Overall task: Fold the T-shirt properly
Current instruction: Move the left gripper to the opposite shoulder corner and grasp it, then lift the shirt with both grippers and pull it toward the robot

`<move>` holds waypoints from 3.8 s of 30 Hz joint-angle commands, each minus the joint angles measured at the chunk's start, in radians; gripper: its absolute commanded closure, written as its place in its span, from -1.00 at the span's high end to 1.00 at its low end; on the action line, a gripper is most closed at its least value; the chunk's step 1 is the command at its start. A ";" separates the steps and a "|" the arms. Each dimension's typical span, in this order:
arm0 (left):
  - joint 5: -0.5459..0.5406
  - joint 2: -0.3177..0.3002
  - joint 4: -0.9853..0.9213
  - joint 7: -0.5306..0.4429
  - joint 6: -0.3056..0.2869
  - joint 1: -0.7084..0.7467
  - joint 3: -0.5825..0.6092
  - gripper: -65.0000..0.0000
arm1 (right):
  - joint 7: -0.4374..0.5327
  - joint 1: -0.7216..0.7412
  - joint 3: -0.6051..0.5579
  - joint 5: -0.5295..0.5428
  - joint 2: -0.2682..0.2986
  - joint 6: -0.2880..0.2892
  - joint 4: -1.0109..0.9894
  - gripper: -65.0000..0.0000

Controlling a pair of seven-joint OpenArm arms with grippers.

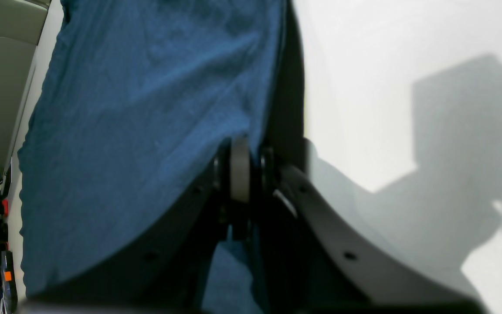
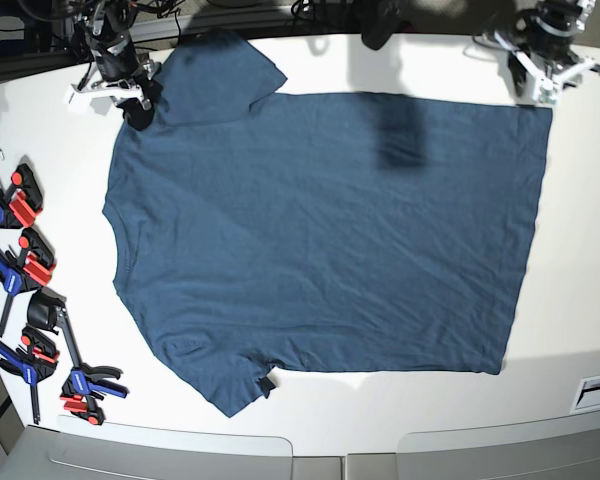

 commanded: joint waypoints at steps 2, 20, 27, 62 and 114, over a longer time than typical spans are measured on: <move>0.032 -0.022 0.015 -0.046 0.035 -0.001 -0.006 -0.33 | -0.014 -0.007 0.001 -0.004 0.006 0.000 0.009 -1.00; -0.077 -0.131 -0.111 0.044 0.073 -0.137 -0.151 -0.33 | -0.014 -0.007 0.001 -0.004 0.005 0.000 0.009 -1.00; -0.544 -0.170 -0.463 0.181 -0.120 -0.287 -0.372 -0.33 | -0.014 -0.007 0.001 -0.004 0.005 0.000 0.009 -1.00; -1.064 -0.168 -0.825 0.544 -0.520 -0.382 -0.386 0.03 | -0.014 -0.007 0.001 -0.004 0.005 0.000 0.009 -1.00; -0.953 -0.118 -0.718 0.476 -0.521 -0.290 -0.235 -1.00 | -0.121 -0.032 0.034 0.009 0.008 0.088 0.011 -1.00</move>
